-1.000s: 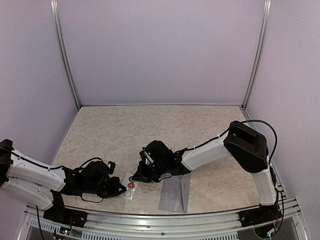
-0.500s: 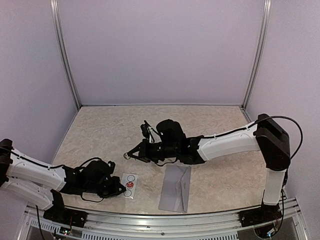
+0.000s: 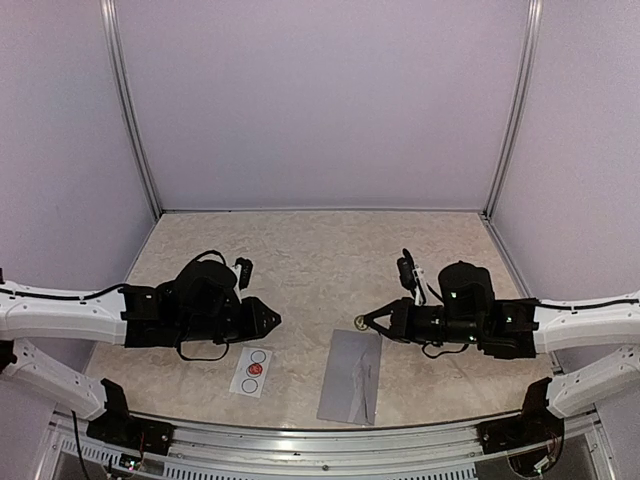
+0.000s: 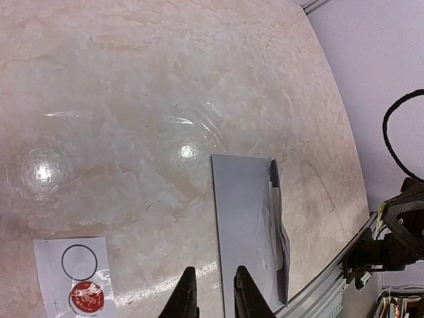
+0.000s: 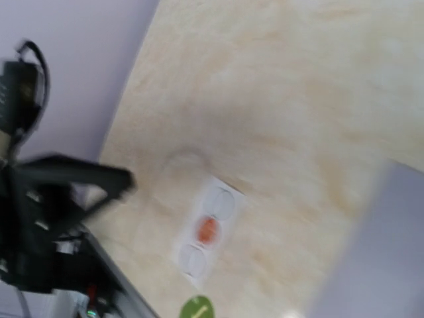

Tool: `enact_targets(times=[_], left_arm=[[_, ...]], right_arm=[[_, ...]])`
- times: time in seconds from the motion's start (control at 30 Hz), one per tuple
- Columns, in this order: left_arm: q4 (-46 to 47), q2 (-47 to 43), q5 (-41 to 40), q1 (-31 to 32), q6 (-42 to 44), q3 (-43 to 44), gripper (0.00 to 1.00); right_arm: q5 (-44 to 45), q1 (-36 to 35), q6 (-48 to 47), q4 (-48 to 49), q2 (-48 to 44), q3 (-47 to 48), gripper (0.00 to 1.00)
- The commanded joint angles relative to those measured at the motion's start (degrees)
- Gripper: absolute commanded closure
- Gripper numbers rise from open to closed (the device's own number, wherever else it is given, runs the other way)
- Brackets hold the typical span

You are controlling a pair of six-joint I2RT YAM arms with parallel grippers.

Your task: Place the letter into the envelope and seal it

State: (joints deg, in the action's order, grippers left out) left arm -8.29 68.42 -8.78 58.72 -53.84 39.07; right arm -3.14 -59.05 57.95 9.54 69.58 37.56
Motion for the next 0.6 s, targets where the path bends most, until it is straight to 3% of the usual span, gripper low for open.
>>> enact_targets(times=[0.0, 0.2, 0.57], left_arm=[[3.6, 7.9, 2.3, 2.4, 4.3, 5.6, 0.82], [8.6, 21.6, 7.1, 5.4, 4.6, 12.3, 0.87], [13.1, 33.6, 14.4, 6.6, 5.1, 15.8, 0.91]], right_arm=[[1.8, 1.6, 1.6, 0.3, -8.3, -10.0, 1.00], [-1.0, 2.2, 3.6, 10.2, -11.2, -18.7, 1.00], [-7.3, 3.4, 5.0, 26.0, 3.7, -19.8, 1.00]])
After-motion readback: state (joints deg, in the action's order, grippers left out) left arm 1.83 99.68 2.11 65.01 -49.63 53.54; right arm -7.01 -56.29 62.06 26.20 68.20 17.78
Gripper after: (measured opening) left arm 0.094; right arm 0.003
